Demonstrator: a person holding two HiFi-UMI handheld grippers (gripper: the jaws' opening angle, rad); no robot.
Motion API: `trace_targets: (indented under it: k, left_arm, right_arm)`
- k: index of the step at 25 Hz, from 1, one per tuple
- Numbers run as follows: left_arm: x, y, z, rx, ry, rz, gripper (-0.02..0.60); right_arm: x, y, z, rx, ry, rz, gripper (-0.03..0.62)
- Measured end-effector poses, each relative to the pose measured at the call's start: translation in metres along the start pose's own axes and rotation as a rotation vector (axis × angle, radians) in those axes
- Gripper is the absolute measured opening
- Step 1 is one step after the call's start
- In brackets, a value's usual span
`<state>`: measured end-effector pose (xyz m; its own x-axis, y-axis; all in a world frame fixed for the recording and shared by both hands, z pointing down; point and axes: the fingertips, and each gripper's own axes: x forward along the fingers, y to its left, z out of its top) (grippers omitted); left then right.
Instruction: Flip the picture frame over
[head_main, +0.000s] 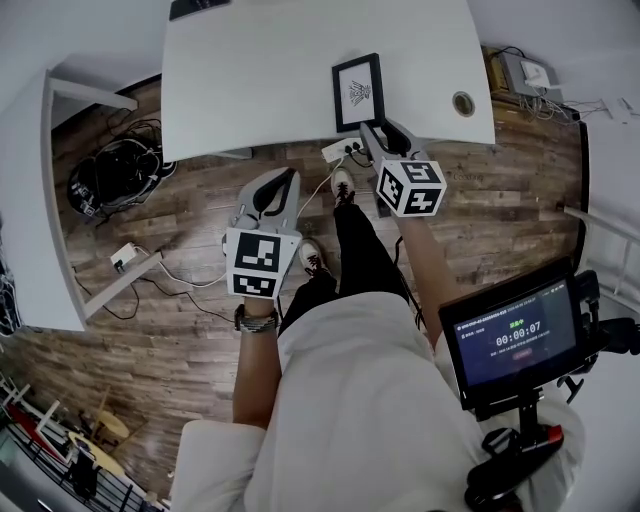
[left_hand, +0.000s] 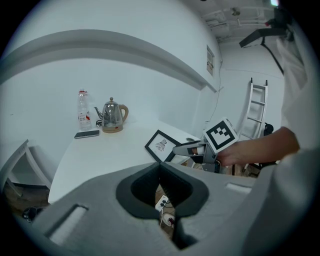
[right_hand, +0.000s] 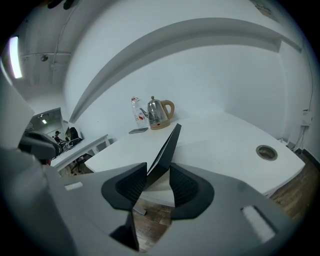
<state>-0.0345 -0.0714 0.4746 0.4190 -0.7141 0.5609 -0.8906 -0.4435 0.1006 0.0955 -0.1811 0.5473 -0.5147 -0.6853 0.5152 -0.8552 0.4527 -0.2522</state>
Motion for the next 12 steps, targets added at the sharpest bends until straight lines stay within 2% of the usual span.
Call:
trace_targets:
  k: [12]
  left_arm:
    - [0.013, -0.008, 0.000, 0.003, 0.006, -0.043, 0.002]
  right_arm:
    - [0.000, -0.007, -0.017, 0.020, 0.045, 0.006, 0.186]
